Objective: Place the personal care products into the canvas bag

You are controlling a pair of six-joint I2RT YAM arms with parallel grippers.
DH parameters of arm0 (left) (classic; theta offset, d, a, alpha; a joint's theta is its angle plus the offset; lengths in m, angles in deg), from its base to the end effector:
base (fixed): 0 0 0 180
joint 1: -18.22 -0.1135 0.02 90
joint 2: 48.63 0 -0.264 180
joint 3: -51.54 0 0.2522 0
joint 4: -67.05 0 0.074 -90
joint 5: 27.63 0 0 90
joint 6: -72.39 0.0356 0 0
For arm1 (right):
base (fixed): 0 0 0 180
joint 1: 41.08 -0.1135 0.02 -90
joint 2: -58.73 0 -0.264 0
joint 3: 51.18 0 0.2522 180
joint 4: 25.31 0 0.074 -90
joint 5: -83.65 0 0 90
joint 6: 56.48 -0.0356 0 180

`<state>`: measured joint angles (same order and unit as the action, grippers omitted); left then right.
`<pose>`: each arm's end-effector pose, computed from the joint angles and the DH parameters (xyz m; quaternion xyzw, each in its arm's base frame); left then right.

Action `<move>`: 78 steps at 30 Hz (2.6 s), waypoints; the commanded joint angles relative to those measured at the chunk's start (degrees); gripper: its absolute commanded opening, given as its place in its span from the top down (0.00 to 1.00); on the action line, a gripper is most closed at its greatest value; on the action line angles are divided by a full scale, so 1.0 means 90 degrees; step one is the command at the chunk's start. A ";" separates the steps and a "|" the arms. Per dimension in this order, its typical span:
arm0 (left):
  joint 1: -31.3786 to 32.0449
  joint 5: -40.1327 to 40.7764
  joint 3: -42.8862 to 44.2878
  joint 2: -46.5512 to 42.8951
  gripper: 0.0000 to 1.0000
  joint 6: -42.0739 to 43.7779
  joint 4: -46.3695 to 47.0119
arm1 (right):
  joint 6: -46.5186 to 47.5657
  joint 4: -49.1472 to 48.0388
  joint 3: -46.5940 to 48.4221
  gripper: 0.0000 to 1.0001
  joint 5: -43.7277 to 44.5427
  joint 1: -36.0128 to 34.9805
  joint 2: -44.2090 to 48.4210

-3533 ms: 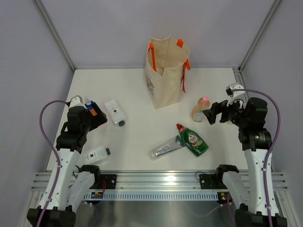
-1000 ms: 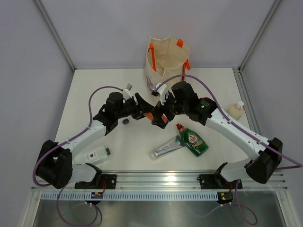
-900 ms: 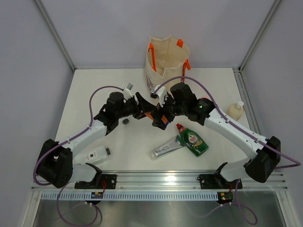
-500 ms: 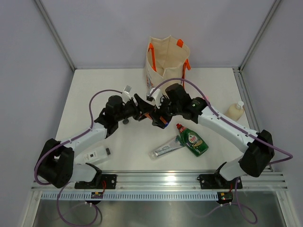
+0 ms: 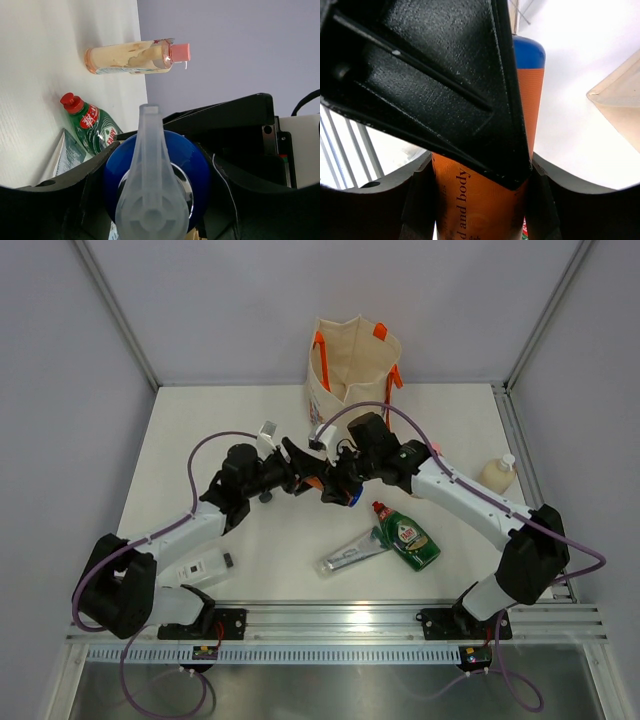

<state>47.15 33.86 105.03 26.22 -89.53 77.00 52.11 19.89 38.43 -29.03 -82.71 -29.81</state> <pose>0.2448 -0.1547 0.2556 -0.1297 0.7550 -0.5945 0.2442 0.2466 0.2375 0.3077 -0.5193 0.7427 0.2537 0.3382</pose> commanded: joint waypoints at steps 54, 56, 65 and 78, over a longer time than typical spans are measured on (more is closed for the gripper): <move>-0.1466 0.2953 0.0303 -0.2458 0.01 0.3480 -0.4772 | -0.0463 -0.0858 0.5105 0.34 -0.0137 0.2496 -0.3932; -0.1466 0.3031 0.0391 -0.2340 0.01 0.3450 -0.4792 | -0.0445 -0.0633 0.5185 0.28 -0.0214 0.2516 -0.4020; -0.1466 0.3958 0.0868 -0.1375 0.01 0.3265 -0.5172 | -0.0346 -0.0222 0.5565 0.00 -0.0937 0.2642 -0.3416; -0.1632 0.4809 0.3619 0.2304 0.01 0.3362 -0.6812 | 0.0552 0.0765 0.2123 0.00 -0.2371 0.2858 0.0820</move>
<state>32.81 73.70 130.10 41.06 -59.89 20.76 54.25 24.51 67.94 -44.04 -56.52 -30.46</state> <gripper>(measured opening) 0.985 0.993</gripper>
